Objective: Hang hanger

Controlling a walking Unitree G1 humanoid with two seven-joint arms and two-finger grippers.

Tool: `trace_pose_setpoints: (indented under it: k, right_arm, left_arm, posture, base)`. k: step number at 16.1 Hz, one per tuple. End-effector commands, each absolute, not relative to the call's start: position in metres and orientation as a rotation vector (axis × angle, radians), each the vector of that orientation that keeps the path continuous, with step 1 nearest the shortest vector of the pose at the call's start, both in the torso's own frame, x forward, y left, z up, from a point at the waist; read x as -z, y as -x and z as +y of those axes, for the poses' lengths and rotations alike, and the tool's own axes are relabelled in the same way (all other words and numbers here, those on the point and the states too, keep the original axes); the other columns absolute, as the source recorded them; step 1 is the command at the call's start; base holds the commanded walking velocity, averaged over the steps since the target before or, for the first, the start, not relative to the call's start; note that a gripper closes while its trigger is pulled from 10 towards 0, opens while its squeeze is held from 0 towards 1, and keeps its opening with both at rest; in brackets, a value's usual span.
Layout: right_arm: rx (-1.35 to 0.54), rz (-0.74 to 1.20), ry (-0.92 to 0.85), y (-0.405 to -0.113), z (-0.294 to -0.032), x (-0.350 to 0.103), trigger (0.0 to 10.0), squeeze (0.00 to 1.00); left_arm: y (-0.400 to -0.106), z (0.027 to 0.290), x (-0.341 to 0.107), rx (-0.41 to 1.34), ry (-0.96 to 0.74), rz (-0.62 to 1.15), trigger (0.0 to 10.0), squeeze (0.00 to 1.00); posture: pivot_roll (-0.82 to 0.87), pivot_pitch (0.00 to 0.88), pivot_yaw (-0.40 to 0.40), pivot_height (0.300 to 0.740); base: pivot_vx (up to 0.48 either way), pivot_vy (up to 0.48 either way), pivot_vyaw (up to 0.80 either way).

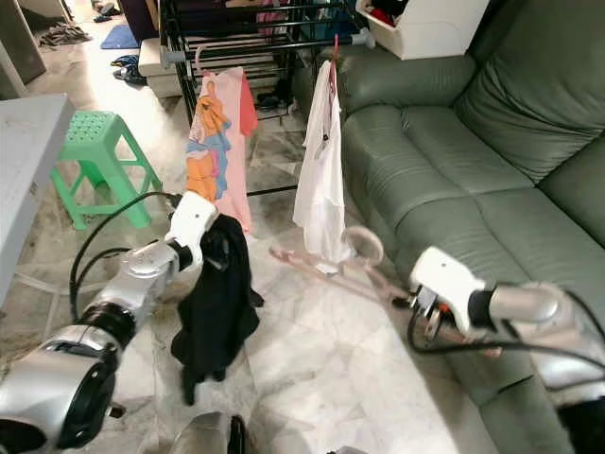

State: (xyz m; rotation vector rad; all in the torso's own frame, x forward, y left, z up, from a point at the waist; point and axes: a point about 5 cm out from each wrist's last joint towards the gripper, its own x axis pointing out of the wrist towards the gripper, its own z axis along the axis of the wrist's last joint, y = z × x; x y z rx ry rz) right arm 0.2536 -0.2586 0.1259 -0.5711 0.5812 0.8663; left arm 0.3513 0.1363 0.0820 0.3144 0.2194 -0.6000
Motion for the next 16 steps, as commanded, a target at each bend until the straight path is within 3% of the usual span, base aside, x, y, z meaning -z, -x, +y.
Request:
trace_pose_setpoints:
  k: [1,9,16]
  right_arm:
    - [-0.809,0.538,0.622,-0.262,-0.269,-0.140,10.0,0.00]
    - [-0.905,0.511,0.498,-0.258,-0.245,-0.130,10.0,0.00]
    - [-0.889,0.542,0.535,-0.256,-0.261,-0.144,10.0,0.00]
  left_arm:
    - [-0.354,0.135,-0.096,0.663,-0.389,0.136,10.0,0.00]
    - [-0.355,0.110,-0.128,0.777,-0.360,-0.067,10.0,0.00]
    - [-0.361,0.117,-0.133,0.680,-0.601,-0.121,10.0,0.00]
  posture:
    - [-0.06,0.000,0.042,0.740]
    - [-0.05,0.000,0.051,0.740]
    - [-0.06,0.000,0.056,0.740]
  base:
    - [0.000,0.000,0.00]
    - [0.000,0.000,0.00]
    - [0.000,0.000,0.00]
